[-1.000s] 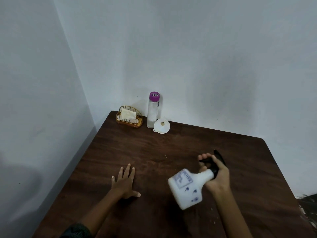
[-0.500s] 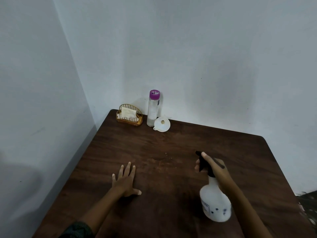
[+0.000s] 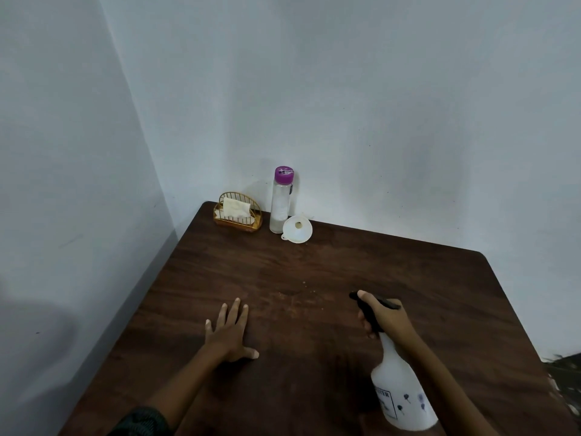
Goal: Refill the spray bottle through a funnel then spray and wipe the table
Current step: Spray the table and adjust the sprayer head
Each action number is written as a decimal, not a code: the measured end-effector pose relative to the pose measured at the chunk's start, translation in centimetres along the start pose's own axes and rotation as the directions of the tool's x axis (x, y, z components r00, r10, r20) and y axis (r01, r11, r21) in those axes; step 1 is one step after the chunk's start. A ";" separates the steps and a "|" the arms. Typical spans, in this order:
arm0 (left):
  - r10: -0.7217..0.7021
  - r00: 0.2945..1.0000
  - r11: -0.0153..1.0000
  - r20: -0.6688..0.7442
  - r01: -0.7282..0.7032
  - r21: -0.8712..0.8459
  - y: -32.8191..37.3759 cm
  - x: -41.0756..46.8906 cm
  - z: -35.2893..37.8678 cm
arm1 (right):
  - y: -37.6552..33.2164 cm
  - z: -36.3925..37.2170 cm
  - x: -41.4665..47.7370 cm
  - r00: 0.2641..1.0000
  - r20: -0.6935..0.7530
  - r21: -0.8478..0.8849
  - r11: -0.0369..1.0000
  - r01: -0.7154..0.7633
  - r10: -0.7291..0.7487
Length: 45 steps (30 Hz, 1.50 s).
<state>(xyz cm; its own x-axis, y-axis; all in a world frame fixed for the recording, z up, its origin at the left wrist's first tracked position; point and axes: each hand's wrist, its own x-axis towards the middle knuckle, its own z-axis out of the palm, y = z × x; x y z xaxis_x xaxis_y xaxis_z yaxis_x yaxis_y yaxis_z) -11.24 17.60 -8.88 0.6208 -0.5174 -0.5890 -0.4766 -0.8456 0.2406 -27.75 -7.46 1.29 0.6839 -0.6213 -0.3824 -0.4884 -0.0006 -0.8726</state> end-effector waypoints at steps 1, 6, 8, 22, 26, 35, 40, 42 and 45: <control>0.000 1.000 1.000 -0.002 0.000 -0.002 0.0 0.0 0.0 | 0.0 0.1 0.0 1.000 -0.018 -0.004 1.000 -0.014 0.014; -0.007 1.000 1.000 -0.016 0.007 -0.005 0.1 -0.1 0.0 | -0.7 -0.6 -0.7 0.998 0.060 0.006 0.999 -0.036 0.036; -0.032 0.999 0.999 -0.006 0.032 -0.013 0.4 -0.2 -0.3 | -1.0 -0.5 -1.1 0.994 0.106 0.021 0.999 -0.040 0.037; 0.325 0.785 0.201 -0.528 -0.603 -0.772 13.4 -6.0 -6.6 | -3.2 1.8 -3.8 0.913 0.384 0.273 0.962 0.028 -0.136; 0.327 0.783 0.244 -0.530 -0.611 -0.753 13.3 -6.1 -6.8 | -3.6 1.9 -4.3 0.890 0.432 0.265 0.964 0.030 -0.146; 0.273 0.894 0.652 -0.357 -0.444 -0.614 13.2 -5.5 -8.0 | -4.2 2.8 -5.6 0.866 0.475 0.160 0.983 0.093 -0.159; 0.232 0.867 0.609 -0.441 -0.483 -0.629 13.3 -5.5 -8.3 | -4.1 3.3 -5.6 0.853 0.498 0.134 0.985 0.106 -0.159; 0.237 0.848 0.584 -0.474 -0.514 -0.628 13.2 -5.6 -8.1 | -3.8 3.3 -5.5 0.856 0.491 0.133 0.985 0.106 -0.158; 0.242 0.756 0.490 -0.608 -0.636 -0.596 12.6 -6.2 -7.8 | -3.3 3.3 -5.1 0.898 0.412 0.142 0.984 0.105 -0.155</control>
<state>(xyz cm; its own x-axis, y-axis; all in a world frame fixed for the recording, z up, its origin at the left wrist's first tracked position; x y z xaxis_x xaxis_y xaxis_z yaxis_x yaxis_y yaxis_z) -16.24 9.12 3.80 0.7325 -0.6758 0.0822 -0.2573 -0.1630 0.9525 -27.80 -1.67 5.14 0.9132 -0.2347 -0.3331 -0.3320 0.0455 -0.9422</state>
